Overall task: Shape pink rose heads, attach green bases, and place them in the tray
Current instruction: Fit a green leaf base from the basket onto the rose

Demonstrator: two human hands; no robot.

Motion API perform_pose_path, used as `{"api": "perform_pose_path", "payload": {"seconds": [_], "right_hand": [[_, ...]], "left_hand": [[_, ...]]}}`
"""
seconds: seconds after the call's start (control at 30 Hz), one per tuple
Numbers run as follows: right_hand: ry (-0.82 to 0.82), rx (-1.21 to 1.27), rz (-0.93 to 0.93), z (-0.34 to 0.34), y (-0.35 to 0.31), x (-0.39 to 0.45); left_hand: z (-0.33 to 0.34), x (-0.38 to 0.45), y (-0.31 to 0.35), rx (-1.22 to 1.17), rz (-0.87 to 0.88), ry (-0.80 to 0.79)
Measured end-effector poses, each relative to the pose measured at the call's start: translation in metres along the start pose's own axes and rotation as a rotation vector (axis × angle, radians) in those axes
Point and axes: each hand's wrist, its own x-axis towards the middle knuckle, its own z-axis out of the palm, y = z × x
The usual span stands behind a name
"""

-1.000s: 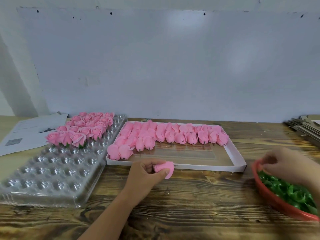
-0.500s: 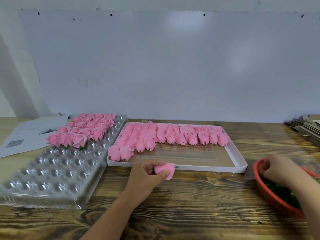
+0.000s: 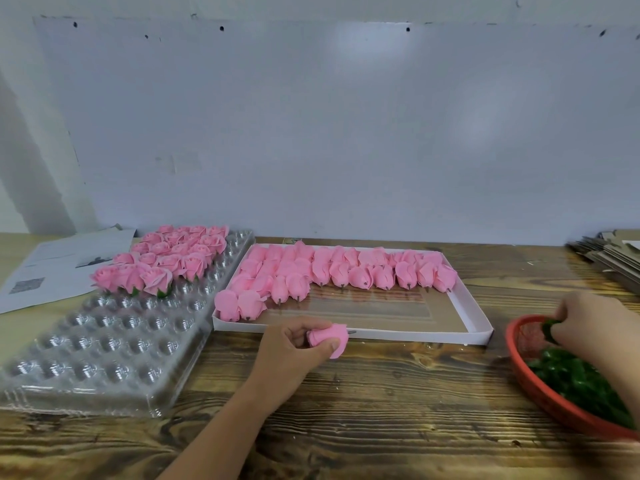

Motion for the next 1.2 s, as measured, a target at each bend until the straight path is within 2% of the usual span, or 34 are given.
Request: {"api": "perform_pose_path", "payload": {"seconds": [0.17, 0.43, 0.73, 1.03, 1.2], "right_hand": [[0.012, -0.088, -0.028, 0.007, 0.016, 0.01], [0.029, -0.014, -0.058, 0.003, 0.021, 0.01], [-0.085, -0.111, -0.099, 0.015, 0.021, 0.011], [-0.036, -0.164, -0.142, 0.016, 0.028, 0.013], [-0.128, -0.212, -0.146, 0.015, 0.039, 0.013]], "left_hand": [[0.0, 0.0, 0.0, -0.014, 0.004, 0.013], [0.0, 0.0, 0.0, -0.01, 0.0, 0.003], [0.0, 0.001, -0.001, -0.021, -0.004, 0.012], [0.0, 0.001, 0.0, -0.016, 0.004, 0.015], [0.0, 0.0, 0.0, -0.03, 0.016, 0.013]]}}
